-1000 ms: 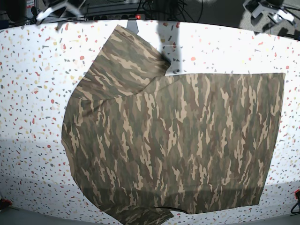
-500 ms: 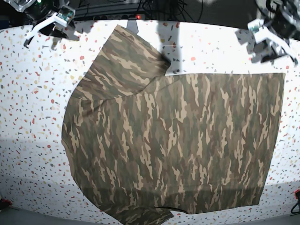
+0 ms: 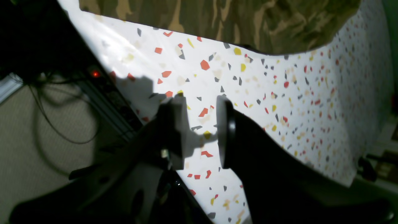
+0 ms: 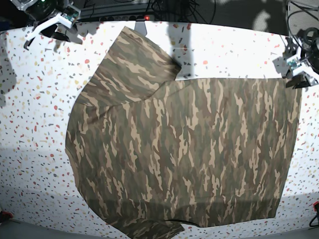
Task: Fold the T-shirt properly
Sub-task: 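Move both grippers down toward the shirt's collar-side edge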
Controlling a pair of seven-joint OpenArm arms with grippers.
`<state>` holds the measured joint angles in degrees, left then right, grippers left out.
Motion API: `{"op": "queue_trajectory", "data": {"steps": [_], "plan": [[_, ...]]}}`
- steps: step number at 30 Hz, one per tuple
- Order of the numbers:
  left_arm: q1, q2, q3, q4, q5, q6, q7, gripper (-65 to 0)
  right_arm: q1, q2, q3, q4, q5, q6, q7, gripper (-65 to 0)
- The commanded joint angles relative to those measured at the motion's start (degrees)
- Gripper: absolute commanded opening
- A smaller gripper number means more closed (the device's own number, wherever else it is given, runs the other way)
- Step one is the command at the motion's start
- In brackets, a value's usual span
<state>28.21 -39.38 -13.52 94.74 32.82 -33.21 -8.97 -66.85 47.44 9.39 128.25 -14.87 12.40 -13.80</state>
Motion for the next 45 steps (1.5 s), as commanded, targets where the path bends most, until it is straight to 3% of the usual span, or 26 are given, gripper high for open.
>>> {"op": "queue_trajectory", "data": {"steps": [1,8,18,30,45], "plan": [[-1.2,-1.3,0.6,-0.6,-0.5,0.6,-1.0,-42.8,-0.5,-0.2,0.4,0.9,-0.2,-1.1,0.8,-47.9],[-8.6,-1.8,9.8,-7.3,4.3,0.6,0.5,-42.8,-0.5,-4.0,0.4,0.9,-4.1,-1.3,0.2,-47.9],[-9.2,-6.8,11.0,-8.8,4.3,0.3,0.7,-42.9,-0.5,-4.9,0.4,0.9,-4.6,-1.4,-1.0,-47.9],[-9.4,-6.6,11.0,-14.4,4.3,0.4,-3.9,-43.1,-0.5,-4.9,0.4,0.9,-4.7,-3.0,-1.2,-47.9],[-14.2,-4.6,11.0,-21.4,4.3,0.4,-4.9,-43.5,-0.5,-4.9,0.4,0.9,-4.7,-3.0,-1.3,-47.9]]}}
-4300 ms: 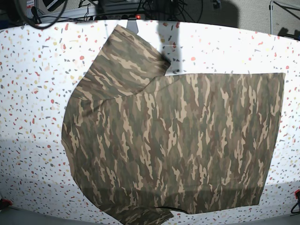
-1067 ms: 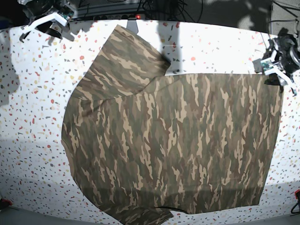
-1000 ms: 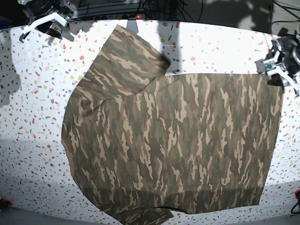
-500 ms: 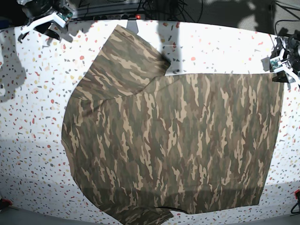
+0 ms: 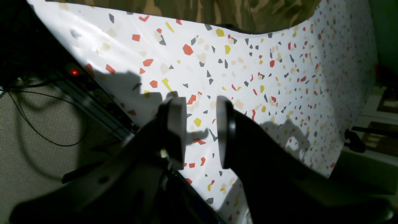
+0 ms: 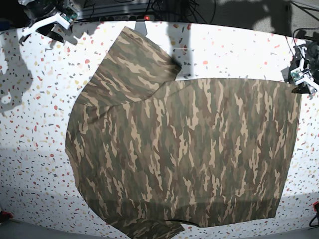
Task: Fold the T-shirt properly
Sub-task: 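Move both grippers down toward the shirt's collar-side edge, then grasp the camouflage shirt's shoulder edges with both grippers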
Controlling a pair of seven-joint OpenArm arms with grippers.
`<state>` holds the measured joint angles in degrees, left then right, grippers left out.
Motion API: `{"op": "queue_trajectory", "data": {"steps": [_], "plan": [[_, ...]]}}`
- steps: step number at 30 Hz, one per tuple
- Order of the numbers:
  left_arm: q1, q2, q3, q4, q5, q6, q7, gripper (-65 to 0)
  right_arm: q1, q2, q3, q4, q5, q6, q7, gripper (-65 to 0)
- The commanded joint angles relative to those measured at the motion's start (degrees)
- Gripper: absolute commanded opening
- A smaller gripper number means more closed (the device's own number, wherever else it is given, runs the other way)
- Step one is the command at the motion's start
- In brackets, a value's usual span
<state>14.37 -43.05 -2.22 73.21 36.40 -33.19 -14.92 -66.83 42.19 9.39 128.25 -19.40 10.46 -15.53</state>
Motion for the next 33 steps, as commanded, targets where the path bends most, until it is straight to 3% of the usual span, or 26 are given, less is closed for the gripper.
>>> {"op": "queue_trajectory", "data": {"steps": [1,5,10,19,21,24,27,33], "plan": [[-0.5,-0.5,-0.3,0.0,0.7,0.4,1.1,-43.5,-0.5,0.3,0.4,0.9,-0.2,-1.1,0.5,-47.9],[-0.6,0.7,-0.2,-0.2,2.6,0.3,1.1,-43.6,-0.5,0.3,0.4,1.0,-0.2,-1.1,0.4,-47.9],[-0.5,1.1,-0.2,-0.2,2.4,0.4,1.1,-65.0,-0.5,0.3,0.4,1.0,-0.2,-1.1,0.5,-47.9],[-0.4,1.1,-0.2,-0.1,2.2,0.4,-0.2,-65.0,1.7,0.7,0.4,1.0,-2.1,-0.7,3.4,-47.8],[-0.4,1.1,-0.2,-0.1,2.1,0.4,-0.2,-65.0,4.8,0.7,0.4,0.9,-2.1,2.8,3.7,-45.1],[-0.4,1.1,-0.2,0.0,0.7,0.8,-0.2,-65.0,9.7,0.5,0.0,0.2,-2.1,10.4,3.8,-36.4],[-0.4,1.1,-0.2,0.0,-1.8,0.8,-0.2,-65.0,12.9,0.5,-2.0,-1.5,-3.2,11.2,4.2,-34.8],[-0.4,1.1,-0.2,0.0,-2.4,0.8,-0.2,-65.0,19.8,0.5,-10.2,-9.1,-12.0,11.2,7.7,-34.8]]}}
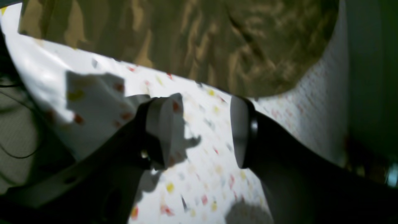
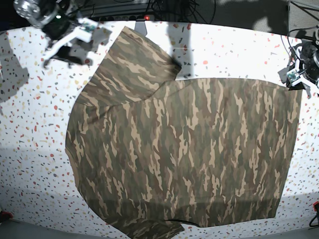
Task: Fold the T-shirt properly
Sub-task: 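Grasp the camouflage shirt's shoulder edges with both grippers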
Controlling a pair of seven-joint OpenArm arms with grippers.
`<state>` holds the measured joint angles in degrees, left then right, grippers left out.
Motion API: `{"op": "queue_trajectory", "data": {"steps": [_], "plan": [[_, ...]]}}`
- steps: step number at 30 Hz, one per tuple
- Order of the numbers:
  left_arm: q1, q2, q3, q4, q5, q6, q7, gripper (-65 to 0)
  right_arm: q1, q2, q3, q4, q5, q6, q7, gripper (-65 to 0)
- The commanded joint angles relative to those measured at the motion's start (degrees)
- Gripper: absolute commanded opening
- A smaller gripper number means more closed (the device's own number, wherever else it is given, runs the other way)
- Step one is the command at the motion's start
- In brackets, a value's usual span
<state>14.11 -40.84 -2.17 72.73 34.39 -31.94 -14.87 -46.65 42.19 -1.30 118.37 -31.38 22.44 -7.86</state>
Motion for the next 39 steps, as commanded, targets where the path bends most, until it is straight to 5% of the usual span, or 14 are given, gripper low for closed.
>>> {"op": "queue_trajectory", "data": {"steps": [1,14,39], "plan": [[-0.1,-1.1,-0.3,0.4,-0.4,-0.4,-0.2,-65.0,1.1,0.4,-1.0,-1.1,-1.5,-0.9,0.0,-34.9],[-0.2,-1.1,-0.3,0.4,-0.3,-0.4,-0.2,-65.0,13.4,-3.0,-8.9,-8.5,-6.0,0.2,-0.3,-34.9],[-0.2,-1.1,-0.3,0.4,-0.3,-0.4,-0.2,-65.0,19.2,-7.3,-8.9,-17.4,-6.0,2.2,2.2,-34.9]]}}
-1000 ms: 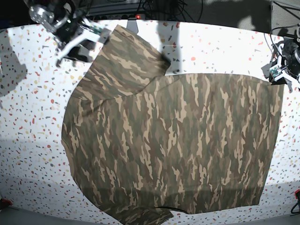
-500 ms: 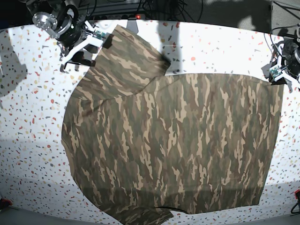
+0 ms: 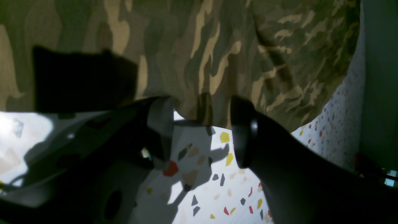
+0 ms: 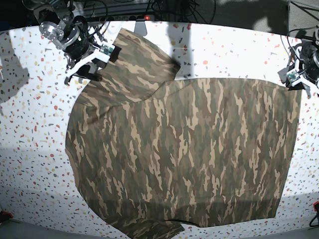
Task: Fold the T-shirt properly
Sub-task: 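Grasp the camouflage shirt's shoulder edges with both grippers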
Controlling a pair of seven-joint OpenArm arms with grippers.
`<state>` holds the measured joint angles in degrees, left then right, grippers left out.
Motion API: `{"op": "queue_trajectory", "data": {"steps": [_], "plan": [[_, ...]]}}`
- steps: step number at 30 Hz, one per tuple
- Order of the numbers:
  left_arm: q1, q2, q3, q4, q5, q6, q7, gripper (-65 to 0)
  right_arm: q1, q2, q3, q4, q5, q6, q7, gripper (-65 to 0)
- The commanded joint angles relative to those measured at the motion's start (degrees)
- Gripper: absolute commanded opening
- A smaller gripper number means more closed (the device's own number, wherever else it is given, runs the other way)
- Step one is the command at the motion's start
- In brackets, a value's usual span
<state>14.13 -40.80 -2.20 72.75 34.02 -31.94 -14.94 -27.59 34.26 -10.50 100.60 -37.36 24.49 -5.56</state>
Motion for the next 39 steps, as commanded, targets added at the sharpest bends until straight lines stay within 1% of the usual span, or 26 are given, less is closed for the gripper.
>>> {"op": "queue_trajectory", "data": {"steps": [1,6,9,11,17,23,26,27,28,30,33,34,37,39], "plan": [[-0.2,-1.2,-0.3,0.4,0.0,-0.4,-0.1,-65.0,0.3,0.5,0.3,0.3,0.0,0.2,0.2,-34.9],[-0.2,-1.1,-0.3,0.4,0.0,-0.4,-0.1,-65.0,2.3,-0.6,0.3,0.1,0.8,1.2,0.4,-34.9],[-0.2,-1.2,-0.3,0.4,0.0,-0.4,-0.1,-65.0,3.9,-1.7,0.2,0.1,3.3,2.6,0.9,-34.9],[-0.2,-1.2,-0.3,0.4,0.0,-0.4,-0.1,-65.0,4.7,-2.1,-0.3,0.1,3.3,3.5,0.8,-34.9],[-0.2,-1.2,-0.3,0.4,0.0,-0.4,-0.1,-65.0,5.7,-2.1,-2.5,-0.2,3.3,3.5,-0.1,-34.9],[-0.2,-1.2,-0.3,0.4,0.0,-0.4,-0.1,-65.0,8.3,-4.0,-2.6,-3.8,3.3,3.5,-0.2,-35.0],[-0.2,-1.1,-0.3,0.4,0.0,-0.4,-0.1,-65.0,8.5,-4.3,-2.7,-4.2,3.3,3.6,0.0,-35.3],[-0.2,-1.2,-0.3,0.4,0.0,-0.4,-0.1,-65.0,8.5,-4.3,-2.7,-4.2,3.3,3.6,0.0,-36.9],[-0.2,-1.2,-0.3,0.4,0.0,-0.4,-0.1,-65.0,8.5,-4.3,-2.6,-4.2,3.3,3.6,0.0,-40.1],[-0.2,-1.2,-0.3,0.4,0.0,-0.4,-0.1,-65.0,8.5,-4.3,-2.6,-4.2,4.0,3.6,-0.3,-49.2],[-0.2,-1.2,-0.3,0.4,0.0,-0.4,-0.1,-65.0,8.5,-4.3,-2.6,-4.1,8.6,3.6,-3.3,-64.6],[-0.2,-1.1,-0.3,0.4,0.0,-0.4,-0.1,-65.0,8.5,-4.2,-2.6,-4.1,9.5,3.6,-3.9,-65.0],[0.0,-1.1,-0.3,0.4,-0.1,-0.4,-0.1,-65.0,8.5,-4.2,-2.6,-4.0,9.6,3.4,-3.7,-65.0],[0.0,-1.2,-0.3,0.4,-2.6,-0.4,-0.1,-65.0,8.5,-4.2,-2.6,-3.5,10.4,2.6,-2.4,-65.0]]}}
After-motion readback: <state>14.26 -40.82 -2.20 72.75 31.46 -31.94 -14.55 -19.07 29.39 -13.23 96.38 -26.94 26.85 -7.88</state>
